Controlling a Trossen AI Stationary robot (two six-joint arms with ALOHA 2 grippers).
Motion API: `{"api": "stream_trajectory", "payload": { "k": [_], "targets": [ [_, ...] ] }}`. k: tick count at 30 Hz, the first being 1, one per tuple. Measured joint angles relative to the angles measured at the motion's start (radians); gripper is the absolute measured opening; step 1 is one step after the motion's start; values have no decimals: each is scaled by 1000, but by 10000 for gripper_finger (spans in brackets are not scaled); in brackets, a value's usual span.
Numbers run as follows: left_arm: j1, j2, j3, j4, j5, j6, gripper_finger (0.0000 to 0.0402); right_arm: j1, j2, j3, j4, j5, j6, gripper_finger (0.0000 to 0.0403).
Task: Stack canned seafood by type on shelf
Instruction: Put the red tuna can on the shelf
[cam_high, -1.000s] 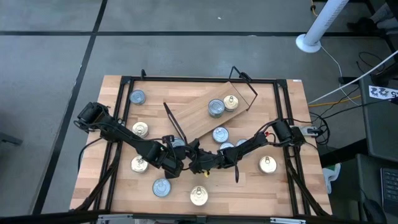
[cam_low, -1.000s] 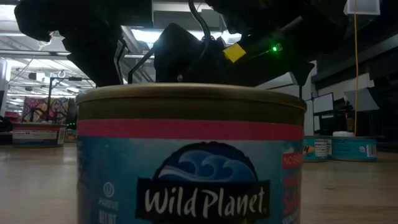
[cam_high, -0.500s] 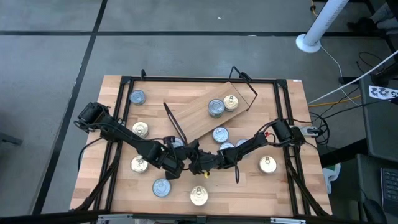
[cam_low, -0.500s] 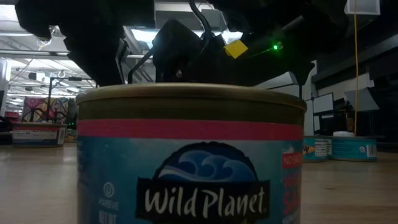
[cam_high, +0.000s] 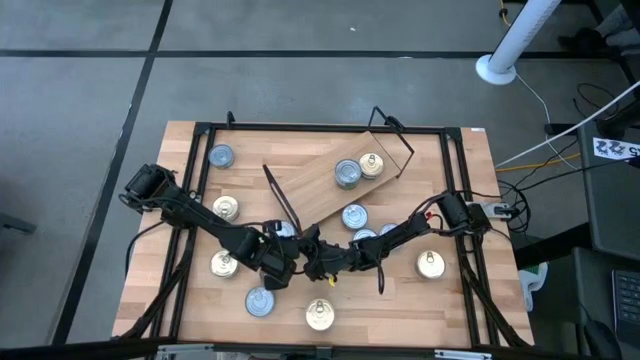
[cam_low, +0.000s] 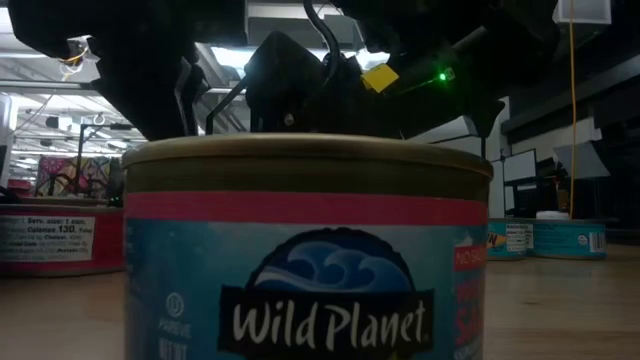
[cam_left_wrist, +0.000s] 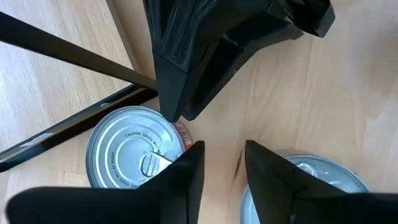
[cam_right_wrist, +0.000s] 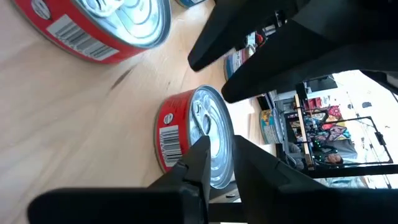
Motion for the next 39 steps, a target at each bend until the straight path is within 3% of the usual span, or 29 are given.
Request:
{"api": "stream_trajectory", "payload": {
  "k": [6, 14, 19, 31, 39],
  "targets": [
    [1, 0, 0, 0, 152, -31, 124, 1, 0, 0, -1, 4, -1, 66],
    [-5, 0, 0, 4, 426, -256, 125, 1, -1, 0, -1, 4, -1, 68],
    [-41, 0, 0, 45, 432, -324, 125, 0, -1, 0, -3, -3, 23, 89],
    [-122, 18, -5, 108, 319, -326, 125, 0, -2, 0, -4, -6, 52, 222],
    [-140, 43, -5, 109, 270, -325, 125, 0, -3, 0, -19, -58, 54, 248]
  ]
}}
